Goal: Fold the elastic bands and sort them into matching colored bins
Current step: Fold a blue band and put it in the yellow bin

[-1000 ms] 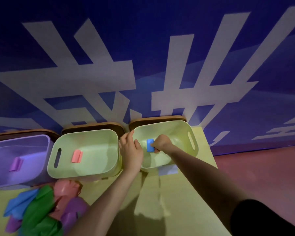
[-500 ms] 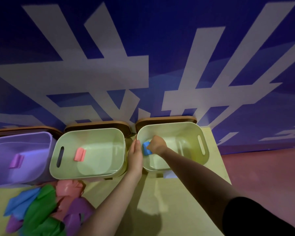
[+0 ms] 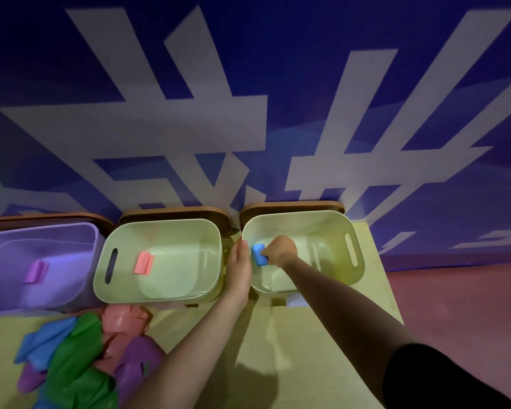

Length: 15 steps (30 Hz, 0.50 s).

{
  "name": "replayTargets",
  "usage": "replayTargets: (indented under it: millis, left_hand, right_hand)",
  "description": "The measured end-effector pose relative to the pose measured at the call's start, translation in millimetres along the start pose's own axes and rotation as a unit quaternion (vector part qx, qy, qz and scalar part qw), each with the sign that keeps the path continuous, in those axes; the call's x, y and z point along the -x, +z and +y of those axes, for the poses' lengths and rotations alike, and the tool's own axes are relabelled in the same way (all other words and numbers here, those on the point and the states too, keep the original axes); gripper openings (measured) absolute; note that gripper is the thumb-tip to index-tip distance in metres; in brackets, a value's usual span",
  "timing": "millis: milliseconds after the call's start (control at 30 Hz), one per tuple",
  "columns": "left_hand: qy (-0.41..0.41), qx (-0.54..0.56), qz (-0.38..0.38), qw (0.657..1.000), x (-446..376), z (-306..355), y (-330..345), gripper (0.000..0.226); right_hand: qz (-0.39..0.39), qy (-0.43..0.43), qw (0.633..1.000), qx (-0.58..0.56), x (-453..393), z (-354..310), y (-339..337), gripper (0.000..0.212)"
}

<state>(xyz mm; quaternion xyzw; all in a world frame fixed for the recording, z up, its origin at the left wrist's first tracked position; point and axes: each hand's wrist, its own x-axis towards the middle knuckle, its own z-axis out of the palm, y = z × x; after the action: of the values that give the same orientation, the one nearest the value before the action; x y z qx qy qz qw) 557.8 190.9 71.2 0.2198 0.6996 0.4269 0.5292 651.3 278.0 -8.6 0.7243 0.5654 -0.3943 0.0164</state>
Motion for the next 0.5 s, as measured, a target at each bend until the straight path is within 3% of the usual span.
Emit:
replayTargets:
  millis: [233,333,400,500]
  left_hand:
    - [-0.039,0.001,0.0,0.999,6,-2,-8,0.048]
    - [-0.035,-0.014,0.015,0.999,17,0,-15,0.037]
    - [-0.04,-0.02,0.006,0.999,23,-5,-22,0.03]
    - [-0.059,-0.009,-0.02,0.998,35,-14,-32,0.033]
  right_hand:
    - [0.0,-0.01,1.0,0.001,7,-3,-12,0.023]
    - [-0.009,-0.02,1.0,-0.008,18,-7,-21,0.029]
    - [-0.012,-0.045,0.998,-0.046,34,-10,-30,0.023]
    - [0.032,-0.111,0.974,-0.195,78,-12,-44,0.021]
